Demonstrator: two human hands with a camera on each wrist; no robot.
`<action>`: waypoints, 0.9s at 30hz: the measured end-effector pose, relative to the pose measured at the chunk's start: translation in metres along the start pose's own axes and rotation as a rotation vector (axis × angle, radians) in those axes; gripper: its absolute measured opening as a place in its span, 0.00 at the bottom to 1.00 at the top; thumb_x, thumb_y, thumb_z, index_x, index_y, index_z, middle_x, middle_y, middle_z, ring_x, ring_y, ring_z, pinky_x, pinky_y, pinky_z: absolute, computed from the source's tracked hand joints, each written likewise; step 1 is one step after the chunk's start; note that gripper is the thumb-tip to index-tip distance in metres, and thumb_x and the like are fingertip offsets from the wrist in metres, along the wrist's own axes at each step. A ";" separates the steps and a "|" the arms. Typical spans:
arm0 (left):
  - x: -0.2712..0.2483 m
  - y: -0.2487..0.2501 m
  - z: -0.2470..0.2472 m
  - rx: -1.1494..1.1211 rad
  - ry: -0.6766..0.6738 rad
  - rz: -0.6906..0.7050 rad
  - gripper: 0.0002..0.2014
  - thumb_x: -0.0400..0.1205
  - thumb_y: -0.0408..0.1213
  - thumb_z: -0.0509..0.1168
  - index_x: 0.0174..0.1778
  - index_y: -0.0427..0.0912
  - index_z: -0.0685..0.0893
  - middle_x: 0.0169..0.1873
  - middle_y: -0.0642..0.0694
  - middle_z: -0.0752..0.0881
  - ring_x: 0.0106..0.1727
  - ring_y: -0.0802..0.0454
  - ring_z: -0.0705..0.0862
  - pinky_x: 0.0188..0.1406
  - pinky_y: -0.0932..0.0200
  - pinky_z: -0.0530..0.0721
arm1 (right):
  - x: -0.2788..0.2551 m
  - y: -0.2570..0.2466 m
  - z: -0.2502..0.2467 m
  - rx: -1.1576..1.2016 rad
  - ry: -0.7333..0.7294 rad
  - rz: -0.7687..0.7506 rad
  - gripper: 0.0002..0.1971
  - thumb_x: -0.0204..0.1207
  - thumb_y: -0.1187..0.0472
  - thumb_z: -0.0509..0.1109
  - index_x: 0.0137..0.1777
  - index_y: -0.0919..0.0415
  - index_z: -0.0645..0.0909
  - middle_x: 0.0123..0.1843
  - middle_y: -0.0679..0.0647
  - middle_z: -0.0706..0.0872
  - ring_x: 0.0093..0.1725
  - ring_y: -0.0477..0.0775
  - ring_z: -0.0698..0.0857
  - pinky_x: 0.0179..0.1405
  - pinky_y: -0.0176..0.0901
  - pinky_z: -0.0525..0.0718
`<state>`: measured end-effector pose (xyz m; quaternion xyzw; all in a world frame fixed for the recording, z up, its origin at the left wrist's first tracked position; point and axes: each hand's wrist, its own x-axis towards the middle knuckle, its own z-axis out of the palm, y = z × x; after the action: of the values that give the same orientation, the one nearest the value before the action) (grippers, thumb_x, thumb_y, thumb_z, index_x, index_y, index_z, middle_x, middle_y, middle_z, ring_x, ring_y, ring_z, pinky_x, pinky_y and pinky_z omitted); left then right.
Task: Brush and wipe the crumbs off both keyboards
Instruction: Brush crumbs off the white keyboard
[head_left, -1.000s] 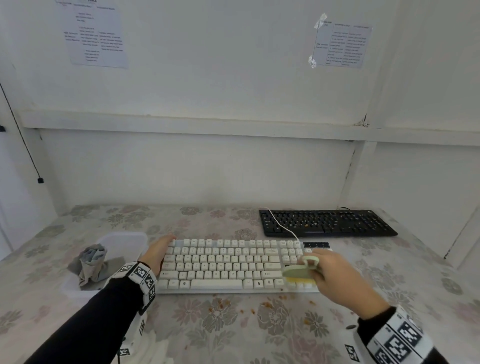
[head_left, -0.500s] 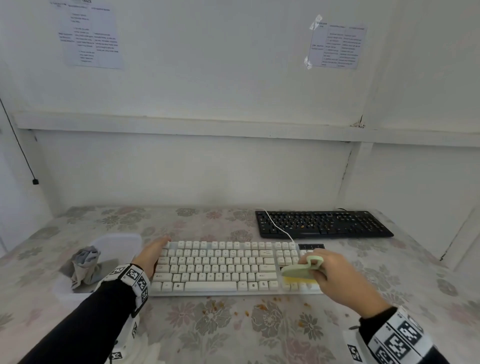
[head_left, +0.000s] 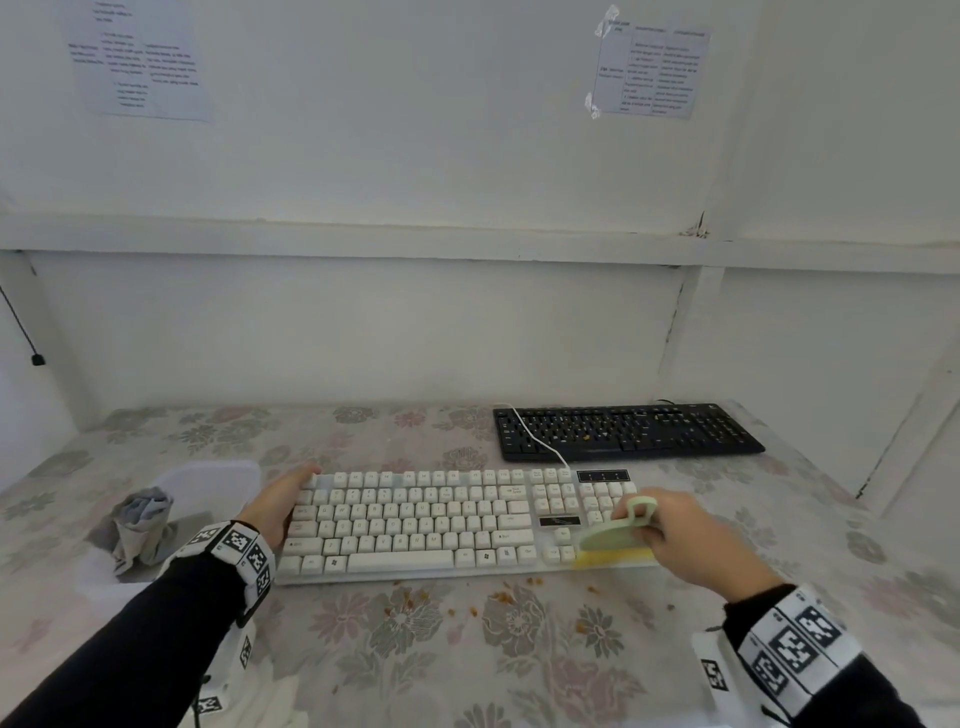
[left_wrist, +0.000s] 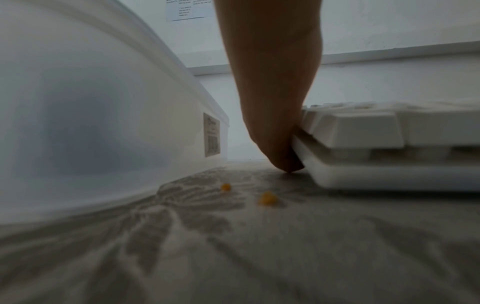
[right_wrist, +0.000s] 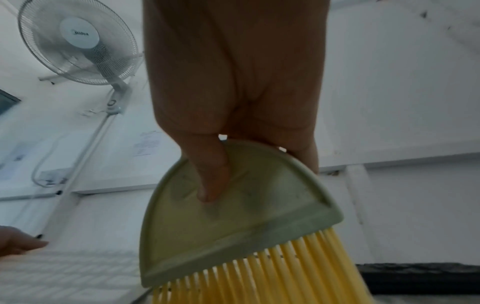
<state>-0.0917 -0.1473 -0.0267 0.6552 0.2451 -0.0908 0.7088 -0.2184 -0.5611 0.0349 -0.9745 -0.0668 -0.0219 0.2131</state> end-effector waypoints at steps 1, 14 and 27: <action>0.000 0.000 0.000 0.006 0.002 0.002 0.10 0.86 0.44 0.60 0.47 0.41 0.80 0.38 0.36 0.86 0.40 0.40 0.84 0.39 0.49 0.81 | -0.001 0.010 -0.004 -0.026 0.013 0.051 0.10 0.77 0.69 0.64 0.50 0.54 0.82 0.47 0.46 0.82 0.47 0.43 0.80 0.41 0.25 0.72; 0.002 -0.001 0.001 0.020 0.039 0.020 0.10 0.87 0.41 0.57 0.43 0.42 0.79 0.26 0.40 0.87 0.35 0.42 0.84 0.34 0.50 0.81 | 0.001 0.000 -0.005 0.090 -0.015 0.012 0.20 0.75 0.72 0.65 0.41 0.41 0.78 0.47 0.40 0.80 0.49 0.42 0.79 0.42 0.23 0.72; -0.011 0.002 0.003 0.024 0.079 0.037 0.10 0.86 0.42 0.58 0.43 0.42 0.80 0.28 0.39 0.87 0.36 0.40 0.83 0.37 0.49 0.82 | 0.010 0.000 -0.037 0.046 0.487 0.334 0.01 0.77 0.66 0.64 0.47 0.61 0.77 0.26 0.50 0.74 0.25 0.48 0.73 0.23 0.34 0.67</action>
<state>-0.0993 -0.1516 -0.0196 0.6710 0.2597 -0.0545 0.6923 -0.2088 -0.5752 0.0688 -0.9330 0.1471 -0.2181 0.2456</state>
